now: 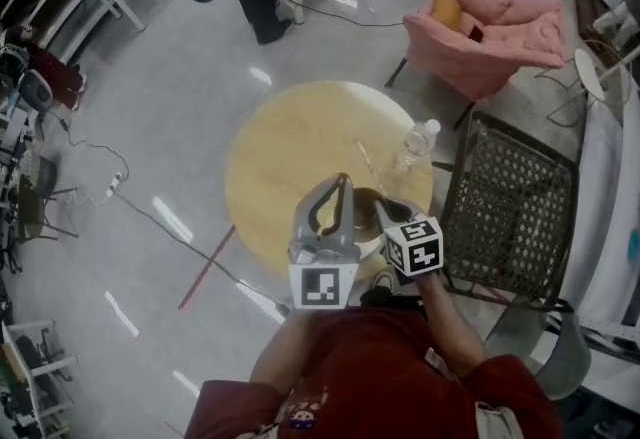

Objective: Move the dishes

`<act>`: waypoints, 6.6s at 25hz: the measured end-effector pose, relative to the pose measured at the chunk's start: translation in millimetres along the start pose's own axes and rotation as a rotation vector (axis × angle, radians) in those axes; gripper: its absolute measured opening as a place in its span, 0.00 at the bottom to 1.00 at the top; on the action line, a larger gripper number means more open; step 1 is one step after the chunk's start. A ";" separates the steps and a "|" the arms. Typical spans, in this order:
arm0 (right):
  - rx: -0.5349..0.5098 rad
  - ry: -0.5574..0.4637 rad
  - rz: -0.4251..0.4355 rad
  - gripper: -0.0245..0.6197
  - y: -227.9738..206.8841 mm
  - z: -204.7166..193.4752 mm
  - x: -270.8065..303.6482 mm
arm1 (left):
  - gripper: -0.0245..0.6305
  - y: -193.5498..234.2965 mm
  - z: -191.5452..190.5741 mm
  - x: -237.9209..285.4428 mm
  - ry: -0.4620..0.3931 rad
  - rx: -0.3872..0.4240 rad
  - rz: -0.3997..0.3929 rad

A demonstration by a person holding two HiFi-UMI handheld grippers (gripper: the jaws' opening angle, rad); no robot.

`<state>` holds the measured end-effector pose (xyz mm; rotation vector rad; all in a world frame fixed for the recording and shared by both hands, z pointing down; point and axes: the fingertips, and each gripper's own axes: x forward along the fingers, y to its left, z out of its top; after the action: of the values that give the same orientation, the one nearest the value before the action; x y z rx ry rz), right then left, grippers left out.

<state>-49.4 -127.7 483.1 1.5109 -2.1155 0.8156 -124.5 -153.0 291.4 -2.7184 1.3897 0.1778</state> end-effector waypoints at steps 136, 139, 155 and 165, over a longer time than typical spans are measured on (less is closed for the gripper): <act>0.304 -0.405 -0.541 0.28 -236.4 -143.8 -240.8 | 0.05 -304.8 -58.4 -4.4 0.067 -0.044 -0.333; 0.249 -0.433 -0.509 0.28 -226.3 -120.7 -241.1 | 0.05 -290.1 -53.4 -6.7 0.061 -0.025 -0.296; 0.032 -0.457 -0.252 0.28 -146.0 -39.8 -173.4 | 0.05 -168.6 -44.2 -43.1 0.051 0.042 0.034; -0.076 -0.410 -0.086 0.28 -77.1 -20.7 -121.7 | 0.05 -91.4 -52.4 -86.9 0.110 0.084 0.234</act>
<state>63.1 -46.8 438.6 1.8373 -2.3090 0.4133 -97.4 -36.6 357.5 -2.5275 1.7034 -0.0155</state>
